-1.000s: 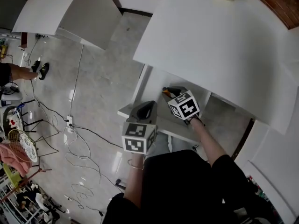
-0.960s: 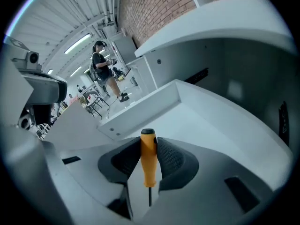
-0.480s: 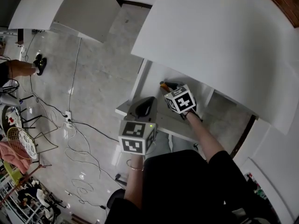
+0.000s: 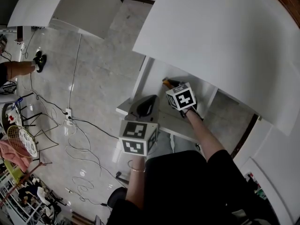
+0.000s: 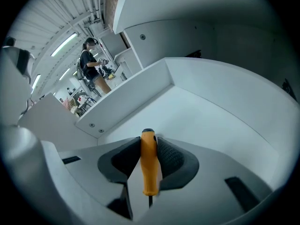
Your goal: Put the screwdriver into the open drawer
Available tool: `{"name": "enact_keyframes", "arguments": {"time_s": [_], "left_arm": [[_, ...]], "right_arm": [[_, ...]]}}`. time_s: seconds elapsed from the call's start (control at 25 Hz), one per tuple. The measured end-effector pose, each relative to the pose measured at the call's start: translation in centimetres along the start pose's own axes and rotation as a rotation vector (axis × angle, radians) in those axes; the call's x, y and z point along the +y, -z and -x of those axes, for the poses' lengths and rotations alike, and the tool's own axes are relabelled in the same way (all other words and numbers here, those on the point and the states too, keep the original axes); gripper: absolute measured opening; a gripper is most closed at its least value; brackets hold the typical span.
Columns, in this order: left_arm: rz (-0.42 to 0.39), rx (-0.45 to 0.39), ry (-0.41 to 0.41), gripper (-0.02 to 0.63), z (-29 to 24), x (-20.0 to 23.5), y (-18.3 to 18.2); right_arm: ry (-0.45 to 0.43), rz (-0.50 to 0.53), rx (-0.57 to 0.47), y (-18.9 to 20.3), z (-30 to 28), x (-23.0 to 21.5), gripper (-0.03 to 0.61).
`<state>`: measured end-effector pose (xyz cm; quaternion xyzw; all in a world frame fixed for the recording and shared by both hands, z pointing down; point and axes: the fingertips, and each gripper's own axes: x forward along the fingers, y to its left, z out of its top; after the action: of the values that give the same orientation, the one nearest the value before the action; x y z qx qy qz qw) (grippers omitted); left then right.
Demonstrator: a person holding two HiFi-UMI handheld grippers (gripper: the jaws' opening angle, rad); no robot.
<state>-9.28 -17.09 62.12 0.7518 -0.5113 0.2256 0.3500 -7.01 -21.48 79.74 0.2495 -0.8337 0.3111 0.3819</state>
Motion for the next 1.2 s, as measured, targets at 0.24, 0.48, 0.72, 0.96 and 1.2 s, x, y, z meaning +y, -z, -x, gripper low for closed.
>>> {"name": "enact_keyframes", "arguments": {"time_s": [0.24,0.48,0.72,0.96,1.2], "left_arm": [[0.003,0.001,0.001,0.009,0.1,-0.1,-0.1],[0.011,0.001,-0.001,0.008,-0.2,0.2,0.0],[0.011,0.001,0.002,0.009,-0.1,0.2,0.1],[0.006,-0.016,0.001,0.008,0.3,0.1,-0.4],[-0.009,-0.045,0.001,0.009,1.8,-0.1,-1.4]], "right_arm": [[0.010,0.000,0.013,0.3,-0.2,0.0,0.115],[0.016,0.013,0.013,0.4,-0.5,-0.1,0.115],[0.012,-0.012,-0.013,0.2,-0.2,0.2,0.133],[0.016,-0.036,-0.059,-0.7,1.4,0.8,0.132],[0.020,-0.034,-0.105,-2.0,4.5,1.5,0.075]]}}
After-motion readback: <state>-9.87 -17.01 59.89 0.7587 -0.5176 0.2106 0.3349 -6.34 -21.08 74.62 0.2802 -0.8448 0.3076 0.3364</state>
